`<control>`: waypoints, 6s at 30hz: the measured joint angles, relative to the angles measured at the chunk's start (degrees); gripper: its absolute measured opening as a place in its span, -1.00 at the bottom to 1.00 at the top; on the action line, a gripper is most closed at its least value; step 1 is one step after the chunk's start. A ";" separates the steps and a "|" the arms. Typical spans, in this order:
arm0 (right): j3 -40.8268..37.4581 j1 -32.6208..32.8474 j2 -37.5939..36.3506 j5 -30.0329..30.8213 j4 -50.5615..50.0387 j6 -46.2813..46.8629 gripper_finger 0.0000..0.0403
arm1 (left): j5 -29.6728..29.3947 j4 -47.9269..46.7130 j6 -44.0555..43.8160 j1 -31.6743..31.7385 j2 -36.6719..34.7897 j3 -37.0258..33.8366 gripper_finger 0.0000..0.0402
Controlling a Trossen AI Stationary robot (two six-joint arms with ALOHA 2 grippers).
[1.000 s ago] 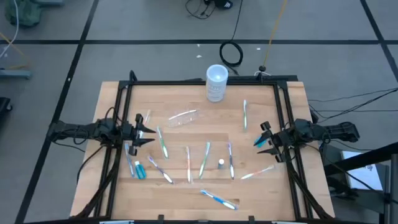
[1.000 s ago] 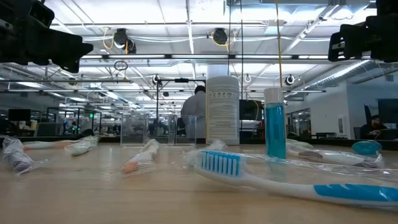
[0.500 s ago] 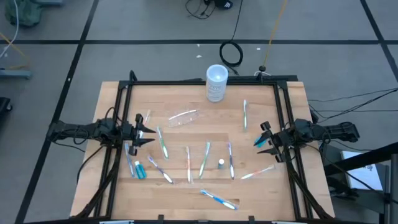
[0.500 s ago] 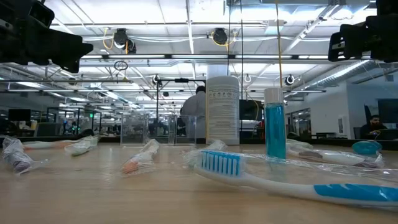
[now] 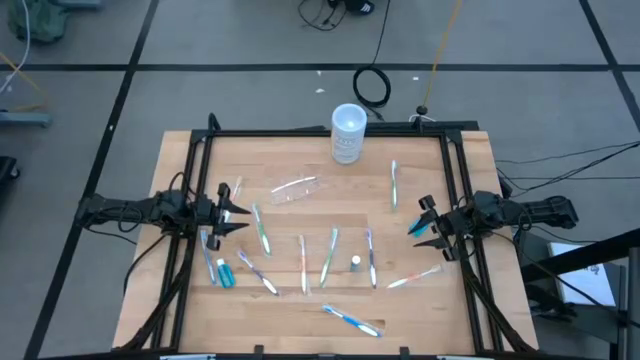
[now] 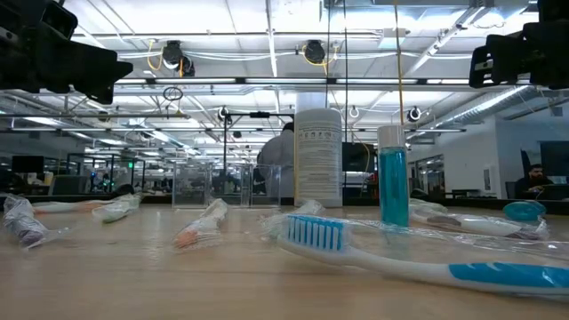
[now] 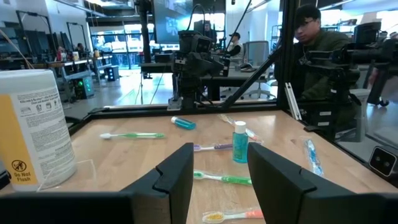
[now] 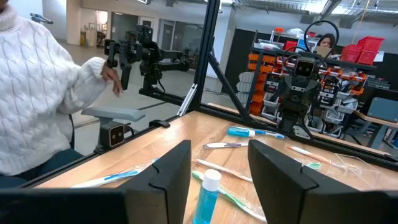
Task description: Pick & Place toothbrushing station
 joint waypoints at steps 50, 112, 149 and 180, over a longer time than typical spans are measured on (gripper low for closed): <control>-0.02 -6.17 7.99 39.76 49.18 -24.16 -0.25 | -42.62 -3.89 -6.71 6.00 8.91 16.18 -0.22; 8.76 -17.53 44.00 37.38 64.34 0.52 -0.25 | -27.56 -40.24 -59.82 28.06 84.46 34.30 -0.22; 8.79 -17.51 44.00 37.35 63.87 1.97 -0.25 | -24.61 -49.77 -41.10 27.50 73.41 36.10 -0.43; 8.79 -17.51 43.98 37.40 63.65 1.97 -0.25 | -20.76 -26.57 -38.15 37.75 73.44 24.98 -0.84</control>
